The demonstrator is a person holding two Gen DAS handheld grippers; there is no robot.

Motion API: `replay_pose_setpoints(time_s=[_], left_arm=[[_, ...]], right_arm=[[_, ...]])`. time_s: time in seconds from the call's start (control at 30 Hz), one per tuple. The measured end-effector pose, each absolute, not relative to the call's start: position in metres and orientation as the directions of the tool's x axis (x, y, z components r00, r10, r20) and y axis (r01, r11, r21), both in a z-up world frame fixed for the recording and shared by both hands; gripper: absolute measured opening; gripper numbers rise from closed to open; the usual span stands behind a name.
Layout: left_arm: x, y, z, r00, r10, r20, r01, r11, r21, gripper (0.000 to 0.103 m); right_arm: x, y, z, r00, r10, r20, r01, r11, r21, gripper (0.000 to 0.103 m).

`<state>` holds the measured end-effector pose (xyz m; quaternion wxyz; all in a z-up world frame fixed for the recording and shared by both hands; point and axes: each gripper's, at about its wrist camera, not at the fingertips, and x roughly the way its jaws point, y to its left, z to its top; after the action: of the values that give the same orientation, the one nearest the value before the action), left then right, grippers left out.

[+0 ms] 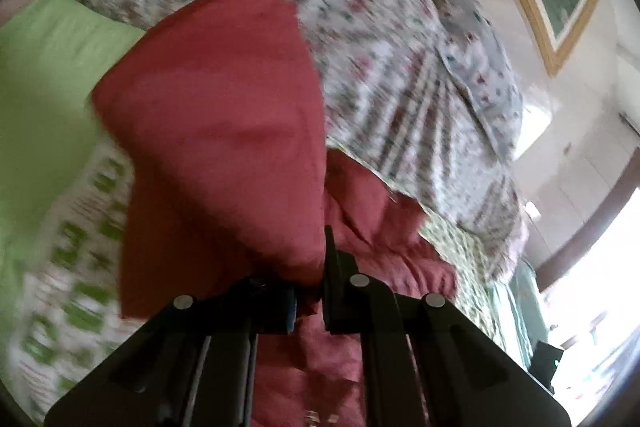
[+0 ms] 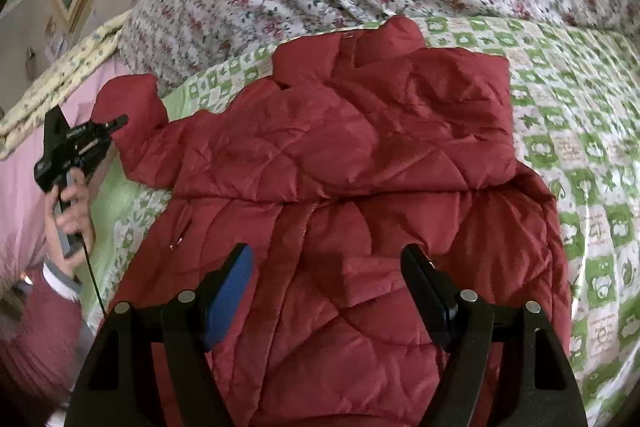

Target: Fold large clothes

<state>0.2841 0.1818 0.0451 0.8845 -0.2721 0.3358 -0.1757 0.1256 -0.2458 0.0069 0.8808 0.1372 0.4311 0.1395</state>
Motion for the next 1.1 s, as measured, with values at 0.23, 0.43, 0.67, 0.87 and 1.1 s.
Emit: replay_pose_setpoints(time_s=[0.23, 0.43, 0.67, 0.87, 1.1], left_arm=[[0.269, 0.116, 0.048, 0.674, -0.520, -0.525, 0.219, 0.819, -0.530, 0.007], [0.264, 0.056, 0.045, 0.633, -0.538, -0.556, 0.289, 0.831, -0.475, 0.007], [0.269, 0.000, 0.028, 0.586, -0.541, -0.604, 0.308, 0.838, -0.452, 0.007], [0.275, -0.041, 0.017, 0.551, -0.563, -0.615, 0.319, 0.824, -0.468, 0.007], [0.276, -0.088, 0.002, 0.529, -0.536, -0.657, 0.348, 0.844, -0.409, 0.007]], right_arm=[[0.126, -0.258, 0.003, 0.594, 0.390, -0.703, -0.101, 0.904, 0.417, 0.078], [0.129, -0.270, 0.007, 0.612, 0.416, -0.673, -0.090, 0.882, 0.463, 0.078], [0.133, -0.291, 0.012, 0.638, 0.431, -0.638, -0.058, 0.853, 0.518, 0.078], [0.140, -0.310, 0.010, 0.659, 0.449, -0.603, -0.029, 0.817, 0.576, 0.079], [0.155, -0.334, 0.004, 0.689, 0.489, -0.534, 0.003, 0.735, 0.678, 0.079]])
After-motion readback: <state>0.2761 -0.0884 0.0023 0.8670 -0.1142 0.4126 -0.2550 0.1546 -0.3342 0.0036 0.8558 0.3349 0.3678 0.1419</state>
